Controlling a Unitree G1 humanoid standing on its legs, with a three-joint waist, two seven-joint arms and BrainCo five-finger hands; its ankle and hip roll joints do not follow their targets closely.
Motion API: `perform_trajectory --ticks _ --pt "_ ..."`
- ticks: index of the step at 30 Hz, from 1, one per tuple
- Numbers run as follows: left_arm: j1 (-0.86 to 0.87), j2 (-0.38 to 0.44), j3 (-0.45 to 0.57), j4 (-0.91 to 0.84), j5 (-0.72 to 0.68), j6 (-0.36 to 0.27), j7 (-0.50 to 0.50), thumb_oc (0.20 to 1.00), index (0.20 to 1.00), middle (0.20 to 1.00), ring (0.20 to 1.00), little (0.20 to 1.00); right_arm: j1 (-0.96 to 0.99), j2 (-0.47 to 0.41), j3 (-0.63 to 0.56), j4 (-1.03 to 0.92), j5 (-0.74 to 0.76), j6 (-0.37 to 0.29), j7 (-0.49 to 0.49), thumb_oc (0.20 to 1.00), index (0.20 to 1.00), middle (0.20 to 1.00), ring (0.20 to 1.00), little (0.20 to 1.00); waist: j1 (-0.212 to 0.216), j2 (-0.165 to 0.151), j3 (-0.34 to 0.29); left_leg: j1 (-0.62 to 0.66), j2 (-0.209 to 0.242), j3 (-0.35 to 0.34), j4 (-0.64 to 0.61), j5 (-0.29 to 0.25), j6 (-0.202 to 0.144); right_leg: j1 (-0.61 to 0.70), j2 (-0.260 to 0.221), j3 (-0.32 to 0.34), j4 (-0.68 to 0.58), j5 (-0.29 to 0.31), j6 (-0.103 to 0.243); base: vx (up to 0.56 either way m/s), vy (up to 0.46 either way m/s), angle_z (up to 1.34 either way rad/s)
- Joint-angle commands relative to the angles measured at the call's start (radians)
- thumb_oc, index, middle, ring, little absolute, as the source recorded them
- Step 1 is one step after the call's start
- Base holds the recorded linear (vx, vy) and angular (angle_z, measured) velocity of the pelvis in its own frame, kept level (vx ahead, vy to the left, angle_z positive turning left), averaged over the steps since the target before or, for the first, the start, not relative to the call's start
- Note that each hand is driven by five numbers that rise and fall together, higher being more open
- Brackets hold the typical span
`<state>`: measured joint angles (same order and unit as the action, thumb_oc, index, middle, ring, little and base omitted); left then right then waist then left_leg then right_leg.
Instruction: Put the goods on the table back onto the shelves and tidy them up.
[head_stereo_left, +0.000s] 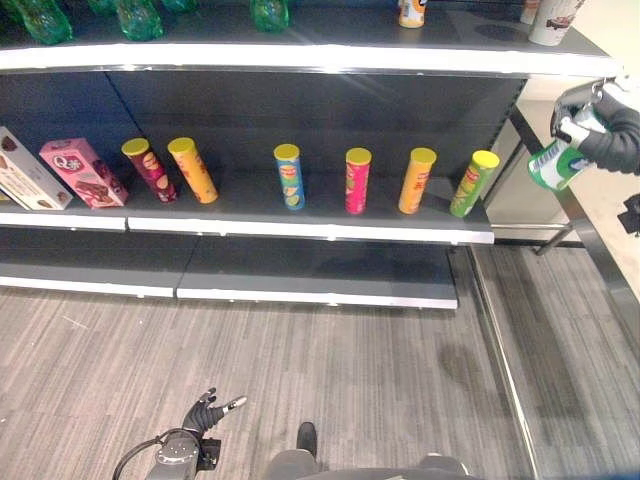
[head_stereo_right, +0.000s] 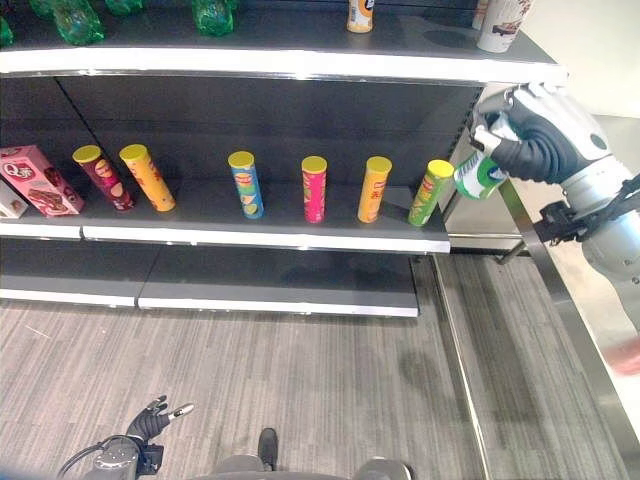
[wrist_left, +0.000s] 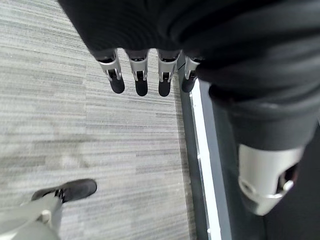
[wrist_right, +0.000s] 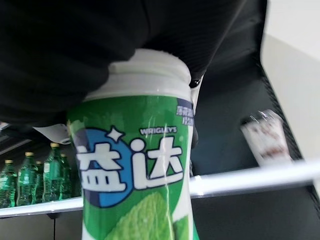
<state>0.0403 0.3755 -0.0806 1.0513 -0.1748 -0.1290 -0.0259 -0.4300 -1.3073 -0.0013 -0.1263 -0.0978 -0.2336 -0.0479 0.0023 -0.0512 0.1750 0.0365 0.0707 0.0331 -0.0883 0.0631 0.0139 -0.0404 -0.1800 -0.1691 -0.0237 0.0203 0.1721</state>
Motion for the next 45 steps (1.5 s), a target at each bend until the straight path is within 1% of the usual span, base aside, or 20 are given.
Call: perform_trajectory --ticks 1,4,6,12,15,16,17,18,19,20,22,24,27,28,30,32,39,40,43,45 --pt "-0.010 0.003 -0.010 0.013 0.020 -0.016 -0.012 1.000 1.000 1.000 1.000 1.000 -0.134 -0.076 0.054 0.051 0.007 0.002 -0.055 0.200 0.200 0.200 0.200 0.200 -0.014 -0.011 0.007 0.079 -0.074 -0.001 0.001 -0.109 -0.056 -0.107 0.066 -0.009 0.049 0.058 0.005 0.22 0.078 0.81" --pt "-0.017 -0.015 -0.011 0.030 0.044 -0.009 -0.013 1.000 1.000 1.000 1.000 1.000 -0.158 -0.112 0.067 0.045 -0.016 0.004 -0.066 0.200 0.200 0.200 0.200 0.200 -0.041 -0.025 0.017 0.123 -0.102 -0.049 0.002 -0.139 -0.057 -0.142 0.103 -0.020 -0.003 0.099 0.009 0.26 0.036 0.42" --pt "-0.018 -0.016 -0.015 0.031 0.049 -0.010 -0.013 1.000 1.000 1.000 1.000 1.000 -0.158 -0.115 0.068 0.041 -0.020 0.001 -0.067 0.200 0.200 0.200 0.200 0.200 -0.042 -0.031 0.013 0.135 -0.107 -0.058 0.003 -0.153 -0.057 -0.120 0.101 -0.035 -0.013 0.096 -0.001 0.22 -0.058 0.81" --pt "0.002 -0.013 -0.020 0.001 0.028 -0.009 -0.009 1.000 1.000 1.000 1.000 1.000 -0.210 -0.123 0.111 0.048 -0.020 0.007 -0.055 0.200 0.200 0.200 0.200 0.200 -0.030 -0.039 -0.024 0.154 -0.064 -0.051 0.121 -0.244 -0.098 -0.031 0.090 -0.113 -0.003 0.061 -0.032 0.23 -0.131 0.41" --pt "0.013 -0.007 -0.021 -0.016 0.004 -0.007 -0.008 1.000 1.000 1.000 1.000 1.000 -0.300 -0.118 0.189 0.054 -0.022 0.009 -0.048 0.200 0.200 0.200 0.200 0.200 -0.011 -0.048 -0.024 0.096 -0.045 -0.020 0.342 -0.198 -0.153 0.046 0.103 -0.131 -0.024 0.029 -0.056 0.17 -0.104 0.20" --pt "0.013 -0.008 -0.020 -0.016 0.004 -0.007 -0.008 1.000 1.000 1.000 1.000 1.000 -0.311 -0.117 0.200 0.056 -0.022 0.009 -0.048 0.200 0.200 0.200 0.200 0.200 -0.014 -0.047 -0.025 0.094 -0.044 -0.020 0.346 -0.200 -0.153 0.046 0.104 -0.131 -0.024 0.030 -0.056 0.09 -0.069 -0.04" --pt "0.013 -0.003 -0.021 -0.018 -0.003 -0.005 -0.006 1.000 1.000 1.000 1.000 1.000 -0.342 -0.120 0.226 0.056 -0.027 0.013 -0.046 0.200 0.200 0.200 0.200 0.200 0.003 -0.056 -0.014 0.054 -0.046 -0.023 0.441 -0.147 -0.173 0.066 0.108 -0.127 -0.027 0.017 -0.070 0.17 -0.094 -0.02" --pt "0.011 -0.007 -0.019 -0.016 -0.012 0.001 0.001 1.000 1.000 1.000 1.000 1.000 -0.451 -0.118 0.325 0.085 -0.041 0.028 -0.047 0.200 0.200 0.200 0.200 0.200 0.021 -0.070 0.008 -0.049 -0.034 -0.017 0.641 -0.063 -0.196 0.112 0.115 -0.116 -0.038 -0.012 -0.096 0.16 -0.094 -0.02" --pt "0.011 -0.009 -0.018 -0.016 -0.012 0.001 0.001 1.000 1.000 1.000 1.000 1.000 -0.465 -0.118 0.339 0.088 -0.041 0.028 -0.048 0.200 0.200 0.200 0.200 0.200 0.019 -0.067 0.008 -0.053 -0.033 -0.017 0.647 -0.065 -0.196 0.111 0.117 -0.115 -0.038 -0.012 -0.096 0.16 -0.065 0.04" --pt "0.013 -0.011 -0.018 -0.019 -0.022 0.001 0.002 1.000 1.000 1.000 1.000 1.000 -0.490 -0.126 0.368 0.098 -0.050 0.032 -0.049 0.200 0.200 0.200 0.200 0.200 0.023 -0.072 0.013 -0.087 -0.003 0.005 0.659 -0.055 -0.186 0.126 0.112 -0.113 -0.040 -0.020 -0.097 0.10 0.008 -0.11" --pt "0.020 -0.015 -0.010 -0.023 -0.032 0.005 -0.003 1.000 1.000 1.000 1.000 1.000 -0.513 -0.135 0.394 0.103 -0.052 0.038 -0.051 0.200 0.200 0.200 0.200 0.200 0.028 -0.073 0.011 -0.111 0.048 0.036 0.569 -0.080 -0.158 0.139 0.101 -0.102 -0.047 -0.029 -0.087 0.20 0.066 -0.12" --pt "0.027 -0.013 -0.005 -0.022 -0.021 0.003 -0.001 1.000 1.000 1.000 1.000 1.000 -0.508 -0.129 0.389 0.090 -0.059 0.032 -0.054 0.200 0.200 0.200 0.200 0.200 0.035 -0.069 0.003 -0.104 0.093 0.036 0.381 -0.108 -0.150 0.146 0.083 -0.086 -0.052 -0.043 -0.066 0.23 0.167 -0.14" --pt "0.030 -0.001 -0.012 -0.005 -0.004 -0.003 0.015 1.000 1.000 1.000 1.000 1.000 -0.529 -0.122 0.400 0.095 -0.083 0.026 -0.067 0.200 0.200 0.200 0.200 0.200 0.060 -0.038 -0.014 -0.125 0.145 -0.051 0.151 0.001 -0.183 0.177 0.076 -0.051 -0.063 -0.080 -0.043 0.22 0.214 -0.32" --pt "0.030 -0.002 -0.016 -0.008 -0.012 -0.008 0.012 1.000 1.000 1.000 1.000 1.000 -0.553 -0.118 0.423 0.098 -0.078 0.024 -0.060 0.200 0.200 0.200 0.200 0.200 0.057 -0.026 -0.024 -0.103 0.150 -0.053 0.098 -0.006 -0.190 0.182 0.075 -0.045 -0.062 -0.085 -0.040 0.20 0.205 -0.47" --pt "0.022 0.000 -0.032 -0.022 -0.015 -0.011 0.015 1.000 1.000 1.000 1.000 1.000 -0.603 -0.107 0.456 0.123 -0.070 0.038 -0.066 0.200 0.200 0.200 0.200 0.200 0.049 -0.002 -0.048 -0.073 0.118 -0.054 0.075 -0.021 -0.197 0.179 0.037 -0.036 -0.063 -0.060 -0.023 0.19 0.273 -0.65" --pt "0.017 0.002 -0.037 -0.024 -0.013 -0.015 0.015 1.000 1.000 1.000 1.000 1.000 -0.631 -0.101 0.483 0.137 -0.064 0.040 -0.063 0.200 0.200 0.200 0.200 0.200 0.047 0.000 -0.056 -0.052 0.101 -0.046 0.058 -0.026 -0.191 0.177 0.021 -0.027 -0.064 -0.050 -0.014 0.14 0.238 -0.47" --pt "0.005 0.018 -0.038 -0.007 0.007 -0.017 0.022 1.000 1.000 1.000 1.000 1.000 -0.717 -0.055 0.570 0.201 -0.098 0.062 -0.072 0.200 0.200 0.200 0.200 0.200 0.051 0.003 -0.066 0.000 0.006 0.002 0.014 -0.066 -0.126 0.131 -0.080 0.005 0.011 -0.007 0.033 0.06 0.238 -0.17" --pt "0.004 0.028 -0.033 -0.005 0.006 -0.015 0.027 1.000 1.000 1.000 1.000 1.000 -0.761 -0.045 0.604 0.215 -0.124 0.073 -0.079 0.200 0.200 0.200 0.200 0.200 0.051 0.005 -0.053 0.015 -0.012 0.011 0.011 -0.073 -0.107 0.088 -0.103 0.019 0.092 0.027 0.037 -0.01 0.151 -0.10" --pt "0.001 0.041 -0.033 -0.005 0.001 -0.014 0.026 1.000 1.000 1.000 1.000 1.000 -0.831 -0.018 0.670 0.252 -0.132 0.079 -0.084 0.200 0.200 0.200 0.200 0.200 0.047 0.014 -0.034 0.023 -0.010 0.020 0.008 -0.074 -0.099 0.041 -0.091 0.017 0.159 0.044 0.030 -0.01 0.086 -0.09" --pt "0.000 0.051 -0.033 -0.004 -0.016 -0.018 0.025 1.000 1.000 1.000 1.000 1.000 -0.907 -0.003 0.732 0.294 -0.125 0.079 -0.081 0.200 0.200 0.200 0.200 0.200 0.049 0.012 -0.033 0.035 -0.006 0.026 0.001 -0.081 -0.100 0.024 -0.074 -0.016 0.108 0.048 0.023 0.04 -0.020 -0.17"
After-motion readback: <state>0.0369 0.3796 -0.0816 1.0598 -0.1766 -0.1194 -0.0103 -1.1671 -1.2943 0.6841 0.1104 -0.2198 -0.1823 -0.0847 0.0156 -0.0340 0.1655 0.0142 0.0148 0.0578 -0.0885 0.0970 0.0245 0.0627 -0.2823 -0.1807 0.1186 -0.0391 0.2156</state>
